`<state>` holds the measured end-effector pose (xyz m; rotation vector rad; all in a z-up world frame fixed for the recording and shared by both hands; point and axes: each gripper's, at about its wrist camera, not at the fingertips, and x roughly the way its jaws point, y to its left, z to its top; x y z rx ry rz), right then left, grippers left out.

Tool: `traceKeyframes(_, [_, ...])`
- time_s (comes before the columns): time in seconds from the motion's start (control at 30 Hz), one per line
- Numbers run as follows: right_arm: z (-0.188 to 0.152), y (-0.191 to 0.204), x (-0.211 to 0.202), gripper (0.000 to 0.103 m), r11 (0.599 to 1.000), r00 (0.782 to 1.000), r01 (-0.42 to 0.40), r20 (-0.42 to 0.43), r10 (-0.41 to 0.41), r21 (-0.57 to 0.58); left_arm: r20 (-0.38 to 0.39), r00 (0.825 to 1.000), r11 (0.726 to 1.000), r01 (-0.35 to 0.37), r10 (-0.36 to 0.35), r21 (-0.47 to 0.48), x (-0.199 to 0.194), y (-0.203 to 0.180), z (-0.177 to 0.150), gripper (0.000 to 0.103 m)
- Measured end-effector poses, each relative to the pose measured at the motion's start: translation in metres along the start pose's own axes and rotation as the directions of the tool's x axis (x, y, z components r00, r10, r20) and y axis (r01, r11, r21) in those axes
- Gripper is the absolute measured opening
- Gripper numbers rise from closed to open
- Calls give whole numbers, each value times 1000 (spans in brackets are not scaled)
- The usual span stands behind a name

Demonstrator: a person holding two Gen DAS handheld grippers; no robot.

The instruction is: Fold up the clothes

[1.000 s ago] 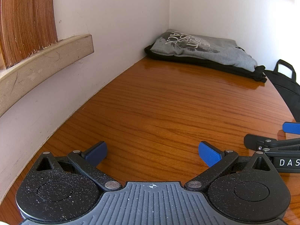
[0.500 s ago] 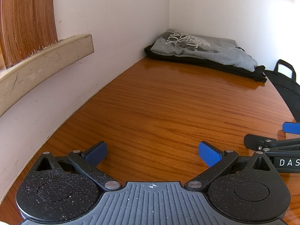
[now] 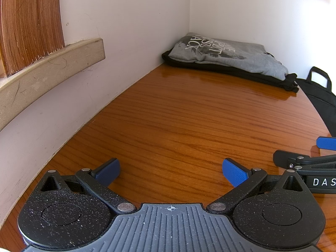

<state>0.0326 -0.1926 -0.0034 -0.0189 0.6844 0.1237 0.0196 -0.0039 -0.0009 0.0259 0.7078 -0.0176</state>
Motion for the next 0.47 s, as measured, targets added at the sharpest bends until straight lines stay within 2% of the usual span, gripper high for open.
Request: traceKeyframes(0.47, [1,-2,-1,103,1000,1000,-1,-1,1,1,0,1000,1000,1,-1,0,0,0,0,103])
